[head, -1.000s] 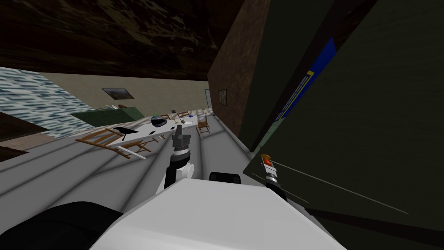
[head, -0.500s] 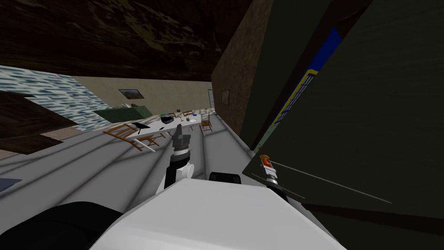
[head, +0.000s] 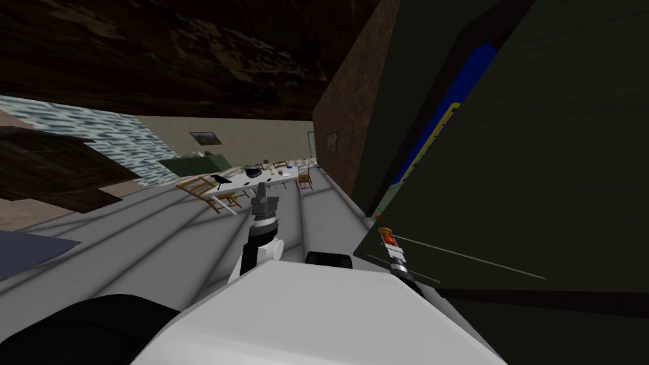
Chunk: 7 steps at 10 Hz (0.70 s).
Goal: Pull the door open
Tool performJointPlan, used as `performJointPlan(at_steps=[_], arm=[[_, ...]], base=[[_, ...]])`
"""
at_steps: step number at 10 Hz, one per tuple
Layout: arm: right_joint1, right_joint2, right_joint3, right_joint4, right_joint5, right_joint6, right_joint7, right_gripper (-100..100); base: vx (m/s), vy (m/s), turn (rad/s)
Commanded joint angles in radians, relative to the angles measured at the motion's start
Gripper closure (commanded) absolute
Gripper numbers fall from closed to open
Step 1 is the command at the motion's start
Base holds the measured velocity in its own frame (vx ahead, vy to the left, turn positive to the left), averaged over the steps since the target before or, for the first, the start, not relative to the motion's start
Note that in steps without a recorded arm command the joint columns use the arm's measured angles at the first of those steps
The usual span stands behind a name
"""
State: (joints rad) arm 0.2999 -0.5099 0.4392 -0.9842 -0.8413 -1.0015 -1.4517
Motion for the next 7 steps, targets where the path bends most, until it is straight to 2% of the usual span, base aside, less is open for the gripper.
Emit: performJointPlan(at_steps=[1, 2, 7], arm=[[0.006, -0.012, 0.015, 0.004, 0.008, -0.017, -0.016, 100], [0.008, -0.015, 0.019, 0.006, 0.01, -0.022, -0.02, 100], [0.029, -0.053, 0.068, 0.021, 0.037, -0.078, -0.074, 100]], base=[[-0.141, -0.018, 0.108], [-0.201, -0.028, 0.127], [-0.193, -0.027, 0.117]])
